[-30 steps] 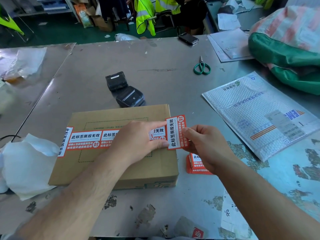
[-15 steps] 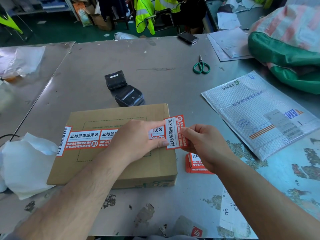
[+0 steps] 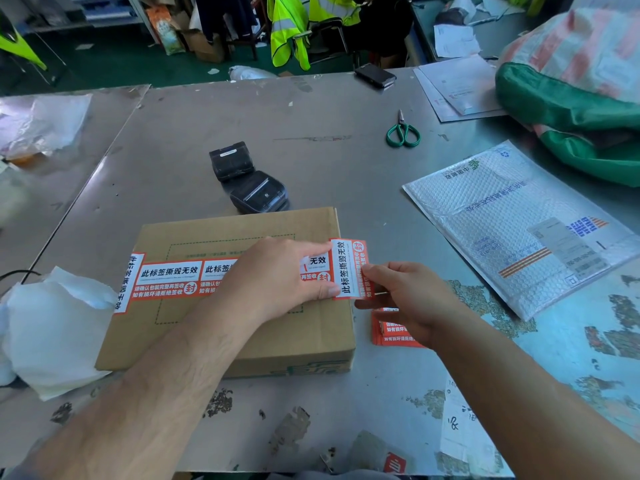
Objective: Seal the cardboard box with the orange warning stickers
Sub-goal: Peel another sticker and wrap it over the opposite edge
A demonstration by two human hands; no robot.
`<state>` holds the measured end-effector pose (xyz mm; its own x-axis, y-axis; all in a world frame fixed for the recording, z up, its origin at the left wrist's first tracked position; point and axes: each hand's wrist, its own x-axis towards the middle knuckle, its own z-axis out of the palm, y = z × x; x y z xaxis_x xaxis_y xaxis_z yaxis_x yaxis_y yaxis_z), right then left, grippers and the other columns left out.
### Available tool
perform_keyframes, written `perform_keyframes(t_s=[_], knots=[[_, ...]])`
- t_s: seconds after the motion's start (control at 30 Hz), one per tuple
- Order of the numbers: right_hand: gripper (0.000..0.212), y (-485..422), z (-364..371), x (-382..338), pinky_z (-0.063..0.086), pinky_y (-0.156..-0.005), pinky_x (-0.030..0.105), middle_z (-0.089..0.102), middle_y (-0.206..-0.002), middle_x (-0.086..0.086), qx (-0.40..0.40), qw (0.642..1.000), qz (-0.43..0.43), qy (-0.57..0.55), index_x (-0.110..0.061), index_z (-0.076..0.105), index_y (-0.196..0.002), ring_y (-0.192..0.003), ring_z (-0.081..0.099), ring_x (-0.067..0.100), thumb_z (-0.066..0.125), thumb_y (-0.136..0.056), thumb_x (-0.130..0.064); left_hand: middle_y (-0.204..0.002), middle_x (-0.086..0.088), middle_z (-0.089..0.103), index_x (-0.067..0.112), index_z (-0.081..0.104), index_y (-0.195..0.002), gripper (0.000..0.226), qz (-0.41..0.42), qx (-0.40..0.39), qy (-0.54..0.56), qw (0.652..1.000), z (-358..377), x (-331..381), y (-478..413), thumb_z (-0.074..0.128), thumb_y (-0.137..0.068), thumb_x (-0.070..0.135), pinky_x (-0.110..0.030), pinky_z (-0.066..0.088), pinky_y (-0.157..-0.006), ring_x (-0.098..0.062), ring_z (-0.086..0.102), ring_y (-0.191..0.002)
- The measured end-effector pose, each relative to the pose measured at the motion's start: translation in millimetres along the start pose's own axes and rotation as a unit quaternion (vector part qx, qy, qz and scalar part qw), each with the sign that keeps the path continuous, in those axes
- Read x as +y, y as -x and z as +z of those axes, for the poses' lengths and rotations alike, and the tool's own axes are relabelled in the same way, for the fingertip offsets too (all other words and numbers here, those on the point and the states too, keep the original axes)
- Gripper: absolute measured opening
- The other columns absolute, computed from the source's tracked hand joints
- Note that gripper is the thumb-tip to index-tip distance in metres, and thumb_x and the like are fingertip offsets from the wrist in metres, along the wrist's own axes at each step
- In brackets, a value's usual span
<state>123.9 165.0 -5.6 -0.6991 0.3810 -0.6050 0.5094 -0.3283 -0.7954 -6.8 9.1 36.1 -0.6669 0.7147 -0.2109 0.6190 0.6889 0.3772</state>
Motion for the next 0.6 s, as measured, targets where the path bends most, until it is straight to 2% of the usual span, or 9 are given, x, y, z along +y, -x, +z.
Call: perform_keyframes(t_s=[0.1, 0.2, 0.4, 0.6], knots=[[0.022, -8.5, -2.1, 6.4, 0.043, -0.078, 0.037, 0.077, -0.085, 0.002, -0.018, 1.0, 0.015, -0.003, -0.011, 0.067, -0.099, -0.073, 0.069, 0.018, 0.063, -0.097, -0.032, -0.114, 0.018, 0.068, 0.053, 0.051, -0.133, 0.07, -0.003, 0.001, -0.002, 1.0, -0.8, 1.7, -0.5, 0.072, -0.068, 0.068, -0.029, 0.042, -0.077, -0.012, 0.056, -0.1], [0.02, -14.1, -1.1, 12.0, 0.041, -0.074, 0.035, 0.072, -0.083, 0.001, -0.039, 0.999, 0.023, -0.008, -0.014, 0.067, -0.097, -0.071, 0.064, 0.017, 0.063, -0.097, -0.034, -0.114, 0.019, 0.068, 0.052, 0.051, -0.133, 0.07, -0.004, 0.001, -0.003, 1.0, -1.2, 2.3, -0.6, 0.072, -0.068, 0.069, -0.029, 0.041, -0.076, -0.008, 0.051, -0.093], [0.024, -21.2, 7.9, 21.6, 0.037, -0.068, 0.031, 0.065, -0.071, -0.007, -0.077, 0.996, 0.036, -0.027, -0.021, 0.064, -0.08, -0.071, 0.059, 0.015, 0.062, -0.096, -0.038, -0.112, 0.02, 0.068, 0.052, 0.053, -0.132, 0.071, -0.004, 0.001, -0.004, 1.0, -2.4, 2.1, 0.4, 0.072, -0.066, 0.07, -0.026, 0.038, -0.072, -0.005, 0.051, -0.088], [0.033, -22.8, 13.5, 24.0, 0.042, -0.066, 0.029, 0.06, -0.063, -0.006, -0.057, 0.998, -0.005, -0.015, -0.019, 0.053, -0.071, -0.06, 0.054, 0.012, 0.063, -0.096, -0.039, -0.115, 0.02, 0.067, 0.047, 0.056, -0.13, 0.069, -0.01, -0.005, 0.007, 1.0, -3.0, 5.0, 1.1, 0.075, -0.067, 0.066, -0.022, 0.038, -0.076, -0.004, 0.054, -0.093]])
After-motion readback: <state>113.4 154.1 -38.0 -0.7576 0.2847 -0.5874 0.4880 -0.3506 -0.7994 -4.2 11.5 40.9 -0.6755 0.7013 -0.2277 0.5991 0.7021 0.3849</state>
